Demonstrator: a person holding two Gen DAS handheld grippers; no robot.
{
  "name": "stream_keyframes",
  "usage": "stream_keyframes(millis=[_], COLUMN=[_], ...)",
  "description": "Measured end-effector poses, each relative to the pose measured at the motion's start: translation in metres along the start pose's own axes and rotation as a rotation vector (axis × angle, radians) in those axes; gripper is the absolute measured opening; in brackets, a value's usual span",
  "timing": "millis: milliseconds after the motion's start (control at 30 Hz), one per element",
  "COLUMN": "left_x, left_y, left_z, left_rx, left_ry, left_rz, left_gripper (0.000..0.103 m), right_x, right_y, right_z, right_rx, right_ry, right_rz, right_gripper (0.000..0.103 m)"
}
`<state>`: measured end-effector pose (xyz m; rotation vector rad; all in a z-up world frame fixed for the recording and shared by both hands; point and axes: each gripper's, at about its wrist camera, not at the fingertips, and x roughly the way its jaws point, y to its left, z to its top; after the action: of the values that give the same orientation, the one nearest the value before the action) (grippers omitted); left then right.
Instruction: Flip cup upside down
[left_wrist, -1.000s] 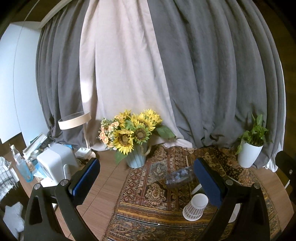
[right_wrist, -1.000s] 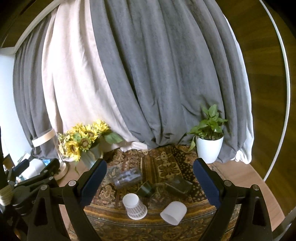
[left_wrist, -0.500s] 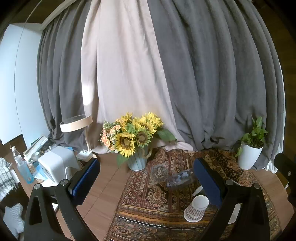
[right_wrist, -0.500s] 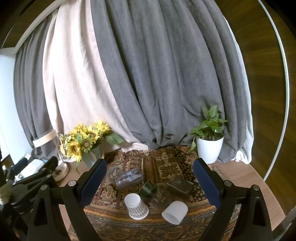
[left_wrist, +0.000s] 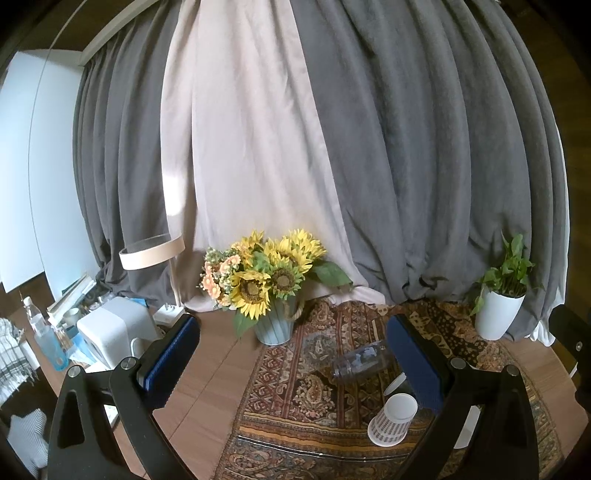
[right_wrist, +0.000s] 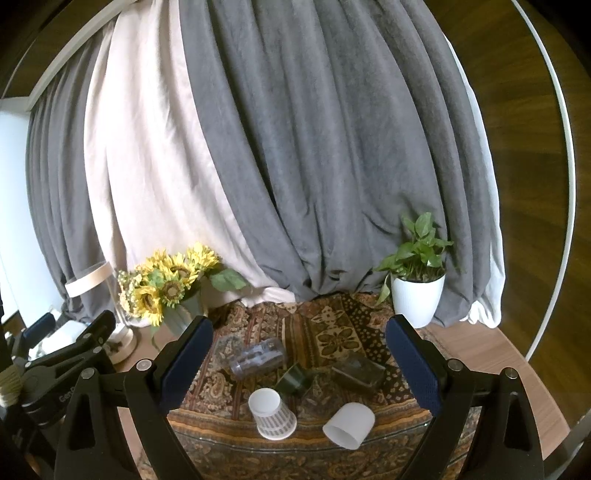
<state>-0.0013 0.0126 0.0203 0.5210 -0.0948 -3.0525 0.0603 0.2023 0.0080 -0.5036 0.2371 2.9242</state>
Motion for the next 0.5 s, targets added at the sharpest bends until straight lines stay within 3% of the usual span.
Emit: stream_keyframes(millis=[500], left_x=[0.0015], left_y=[0.0012], left_z=[0.0010], left_rx=[-0.004], left_ry=[-0.007], left_rz=[0.000], left_gripper=[0.103], right_x=[0.0016], right_y=[0.0018], right_z=[0.0034], right_rx=[-0.001], right_ry=[-0.002], right_rz=[-0.002], right_gripper=[0.095])
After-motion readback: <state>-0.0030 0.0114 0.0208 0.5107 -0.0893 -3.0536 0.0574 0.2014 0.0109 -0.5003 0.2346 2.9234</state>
